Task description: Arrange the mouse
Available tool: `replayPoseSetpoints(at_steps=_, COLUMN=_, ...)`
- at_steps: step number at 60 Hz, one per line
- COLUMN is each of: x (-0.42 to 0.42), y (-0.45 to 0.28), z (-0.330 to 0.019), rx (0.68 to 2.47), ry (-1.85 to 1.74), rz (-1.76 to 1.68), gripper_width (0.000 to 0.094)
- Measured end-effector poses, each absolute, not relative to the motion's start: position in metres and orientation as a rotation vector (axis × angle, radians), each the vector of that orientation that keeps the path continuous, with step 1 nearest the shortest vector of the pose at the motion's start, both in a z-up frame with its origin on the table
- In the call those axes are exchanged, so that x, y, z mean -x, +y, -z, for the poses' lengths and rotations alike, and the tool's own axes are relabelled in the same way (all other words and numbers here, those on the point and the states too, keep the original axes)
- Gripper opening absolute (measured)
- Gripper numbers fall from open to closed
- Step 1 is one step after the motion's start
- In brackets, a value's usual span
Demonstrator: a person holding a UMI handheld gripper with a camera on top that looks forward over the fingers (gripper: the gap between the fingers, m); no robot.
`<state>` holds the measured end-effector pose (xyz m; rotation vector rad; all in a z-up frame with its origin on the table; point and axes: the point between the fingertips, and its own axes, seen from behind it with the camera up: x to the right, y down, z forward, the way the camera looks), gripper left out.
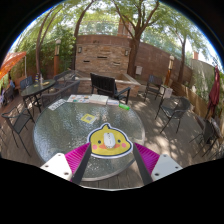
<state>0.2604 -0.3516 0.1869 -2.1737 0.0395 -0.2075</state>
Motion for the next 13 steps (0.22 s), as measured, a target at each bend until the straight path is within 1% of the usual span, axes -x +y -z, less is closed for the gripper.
replayPoseSetpoints(at_steps=13, x=-0.2599, y=-0.3581, z=-0.1893, rx=2.175, ry=0.053, rz=0.196, gripper_width=0.0851)
